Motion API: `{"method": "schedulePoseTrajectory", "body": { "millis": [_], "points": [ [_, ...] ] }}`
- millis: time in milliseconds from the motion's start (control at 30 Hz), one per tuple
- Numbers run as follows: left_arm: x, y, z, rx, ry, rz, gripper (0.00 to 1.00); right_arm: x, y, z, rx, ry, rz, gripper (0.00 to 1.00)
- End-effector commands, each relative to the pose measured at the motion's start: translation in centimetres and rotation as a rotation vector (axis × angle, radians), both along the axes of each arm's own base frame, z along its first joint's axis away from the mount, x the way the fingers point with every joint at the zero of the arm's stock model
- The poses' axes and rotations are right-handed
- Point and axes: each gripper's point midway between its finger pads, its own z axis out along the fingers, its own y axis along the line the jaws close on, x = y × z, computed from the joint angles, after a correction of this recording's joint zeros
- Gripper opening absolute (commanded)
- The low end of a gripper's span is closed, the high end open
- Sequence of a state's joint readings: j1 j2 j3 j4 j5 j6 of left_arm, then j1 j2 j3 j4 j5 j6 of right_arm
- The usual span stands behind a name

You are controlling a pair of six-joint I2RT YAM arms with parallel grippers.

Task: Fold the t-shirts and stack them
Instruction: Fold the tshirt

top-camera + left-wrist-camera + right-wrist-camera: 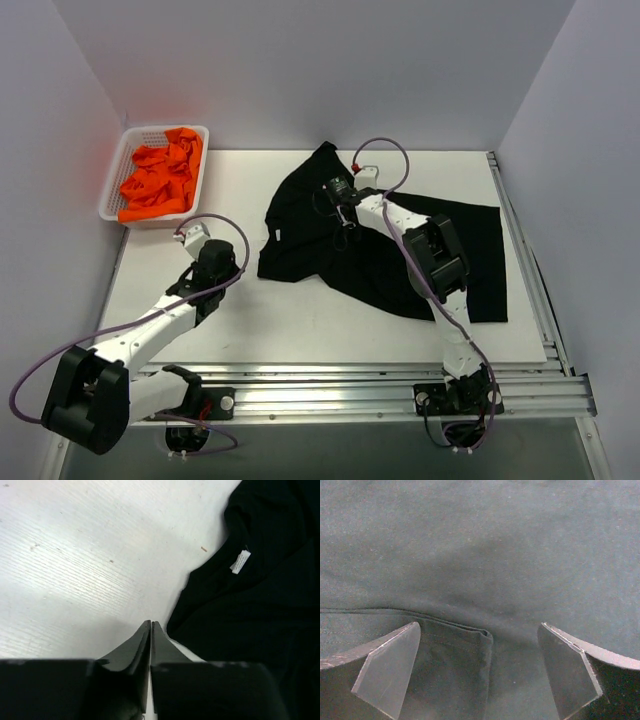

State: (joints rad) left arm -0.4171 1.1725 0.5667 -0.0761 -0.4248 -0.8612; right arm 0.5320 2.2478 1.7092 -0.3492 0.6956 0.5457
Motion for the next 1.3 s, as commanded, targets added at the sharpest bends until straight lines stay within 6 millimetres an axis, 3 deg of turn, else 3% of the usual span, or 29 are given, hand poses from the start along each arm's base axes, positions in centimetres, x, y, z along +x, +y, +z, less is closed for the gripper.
{"method": "schedulePoseTrajectory", "body": {
  "millis": [0,33,67,100,133,167,200,233,267,333,400,533,667,767,800,900,933,1033,1067,1100,1133,1200,1233,1267],
  "points": [
    [-0.7,1.6,1.3,0.029,-0.022,0.052,0.16,-0.6,-1.2,5.7,-0.041,-0.116,-0.052,1.00],
    [-0.6,1.4,1.7,0.024,-0.033,0.037,0.43,-1.1,-0.9,6.7,-0.046,-0.142,-0.050,1.00],
    [-0.5,1.1,2.3,0.023,-0.048,0.015,0.56,-1.7,-1.2,7.7,-0.055,-0.160,-0.058,1.00],
    [-0.3,0.6,2.6,0.015,-0.057,-0.007,0.67,-2.3,-1.5,10.1,-0.034,-0.213,-0.074,1.00],
    [-0.1,-0.2,2.8,-0.005,-0.062,-0.046,0.83,-3.5,-2.5,10.3,-0.064,-0.213,-0.091,1.00],
    [0.0,-0.8,2.4,-0.013,-0.050,-0.075,0.86,-4.3,-3.3,12.5,-0.030,-0.264,-0.115,1.00],
    [0.3,-1.5,2.5,-0.026,-0.058,-0.102,0.88,-5.0,-3.9,12.9,-0.029,-0.274,-0.125,1.00],
    [0.2,-2.3,1.4,-0.030,-0.025,-0.141,0.93,-6.4,-5.4,12.1,-0.050,-0.256,-0.143,1.00],
    [0.2,-3.1,1.2,-0.036,-0.019,-0.176,0.94,-7.4,-6.3,13.8,-0.021,-0.295,-0.159,1.00],
    [0.5,-3.9,-0.3,-0.031,0.026,-0.200,0.95,-9.7,-8.5,14.3,-0.006,-0.314,-0.190,1.00],
    [1.1,-5.0,-0.5,-0.042,0.021,-0.231,0.97,-11.1,-9.8,14.6,0.011,-0.329,-0.210,1.00],
    [2.1,-6.4,-3.0,-0.054,0.070,-0.268,0.97,-14.2,-12.1,15.6,0.060,-0.367,-0.232,1.00],
    [3.3,-7.8,-4.3,-0.074,0.091,-0.304,0.87,-16.3,-13.3,16.7,0.103,-0.404,-0.233,1.00],
    [4.0,-8.5,-5.4,-0.077,0.105,-0.312,0.71,-17.1,-13.9,17.0,0.102,-0.407,-0.239,1.00],
    [4.1,-8.6,-5.6,-0.079,0.107,-0.315,0.55,-17.3,-14.1,16.9,0.097,-0.405,-0.244,1.00],
    [4.3,-8.8,-6.5,-0.083,0.129,-0.320,0.30,-17.8,-14.5,16.9,0.097,-0.411,-0.249,1.00],
    [4.2,-8.9,-6.9,-0.084,0.140,-0.328,0.05,-18.0,-14.7,17.1,0.106,-0.421,-0.255,1.00],
    [4.1,-7.9,-6.3,-0.079,0.152,-0.282,0.02,-18.2,-14.8,16.9,0.132,-0.435,-0.268,1.00],
    [4.2,-6.6,-5.8,-0.049,0.141,-0.225,0.02,-18.3,-14.6,16.6,0.146,-0.430,-0.263,1.00],
    [2.9,-5.2,-6.2,-0.020,0.177,-0.182,0.02,-18.0,-14.3,16.3,0.173,-0.434,-0.257,1.00],
    [2.8,-4.3,-3.8,-0.035,0.123,-0.127,0.02,-18.1,-14.1,14.9,0.218,-0.398,-0.245,1.00],
    [1.1,-0.8,-1.8,-0.003,0.077,0.002,0.02,-17.6,-13.9,13.5,0.289,-0.377,-0.241,1.00],
    [0.6,0.4,-0.9,0.004,0.054,0.038,0.02,-18.0,-13.3,11.5,0.352,-0.321,-0.221,1.00],
    [-0.2,1.8,-0.6,0.030,0.051,0.081,0.02,-18.0,-14.3,10.6,0.378,-0.312,-0.264,1.00]
  ]
}}
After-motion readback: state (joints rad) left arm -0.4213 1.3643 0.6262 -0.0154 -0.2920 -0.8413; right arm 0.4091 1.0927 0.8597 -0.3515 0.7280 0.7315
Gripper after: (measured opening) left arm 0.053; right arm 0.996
